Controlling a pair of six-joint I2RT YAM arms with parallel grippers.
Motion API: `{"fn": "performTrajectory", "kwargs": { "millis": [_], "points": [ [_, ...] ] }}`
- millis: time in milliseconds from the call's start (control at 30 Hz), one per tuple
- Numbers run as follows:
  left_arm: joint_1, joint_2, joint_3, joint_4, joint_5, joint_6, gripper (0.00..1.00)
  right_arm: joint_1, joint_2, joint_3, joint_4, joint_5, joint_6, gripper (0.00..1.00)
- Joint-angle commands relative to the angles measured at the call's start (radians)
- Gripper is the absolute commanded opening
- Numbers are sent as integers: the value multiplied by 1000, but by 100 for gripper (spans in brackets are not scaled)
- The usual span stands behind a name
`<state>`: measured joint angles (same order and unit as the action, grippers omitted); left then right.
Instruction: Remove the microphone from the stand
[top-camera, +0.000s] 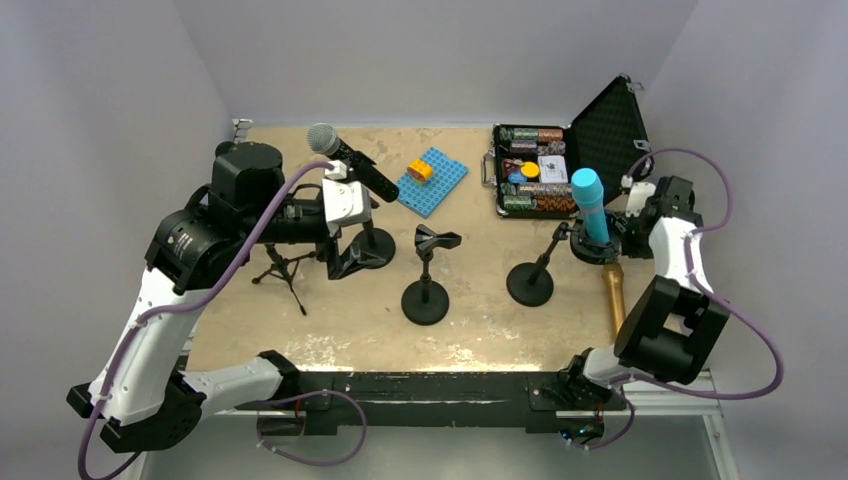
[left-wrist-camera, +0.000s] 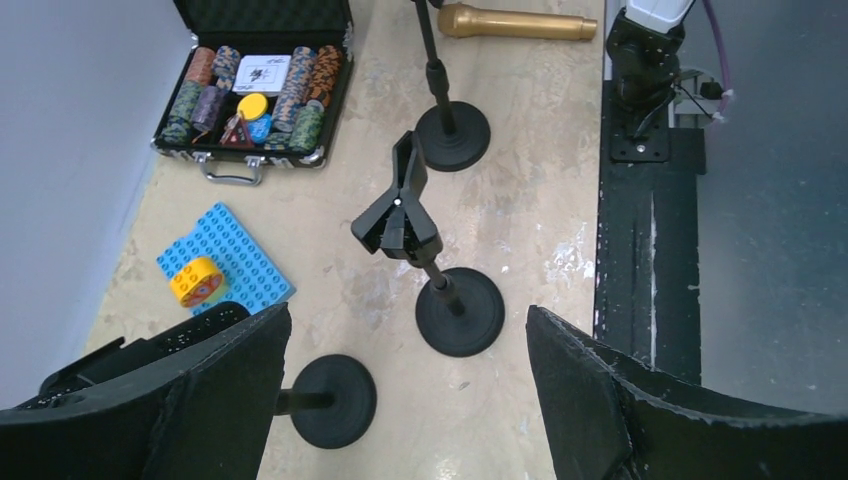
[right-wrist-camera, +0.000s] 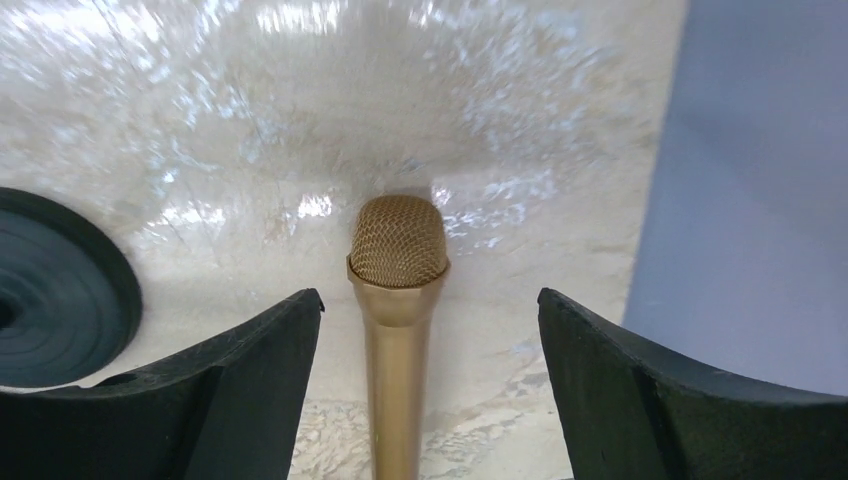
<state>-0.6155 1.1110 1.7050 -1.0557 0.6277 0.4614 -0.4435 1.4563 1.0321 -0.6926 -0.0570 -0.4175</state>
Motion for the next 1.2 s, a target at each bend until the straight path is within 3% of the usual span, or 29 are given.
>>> {"fn": "performTrajectory", "kwargs": {
  "millis": [0, 133, 267, 467, 600, 767, 933, 1167],
  "points": [
    [4, -40, -47, 85, 75, -58, 91, 0, -76, 137, -97, -29, 50, 83],
    [3, -59, -92, 125, 83, -53, 91, 0, -132, 261, -169, -35, 80, 83],
    [3, -65, -120, 116, 89, -50, 91, 0, -141, 538, -267, -102, 131, 85],
    [-1, -75, -148, 90, 64, -19, 90, 5, -106, 1018, -379, -362, 132, 94],
    [-1, -81, -168, 66, 29, 8, 90, 72, -121, 1196, -341, -520, 108, 99],
    [-2, -87, -171, 18, -3, 42, 89, 384, -160, 1327, -314, -555, -51, 99],
    [-1, -120, -218, -22, -20, 91, 88, 700, -179, 1291, -340, -713, -113, 99],
    [-1, -197, -327, -38, -57, 122, 87, 1187, -90, 1129, -551, -462, -338, 88]
  ]
}}
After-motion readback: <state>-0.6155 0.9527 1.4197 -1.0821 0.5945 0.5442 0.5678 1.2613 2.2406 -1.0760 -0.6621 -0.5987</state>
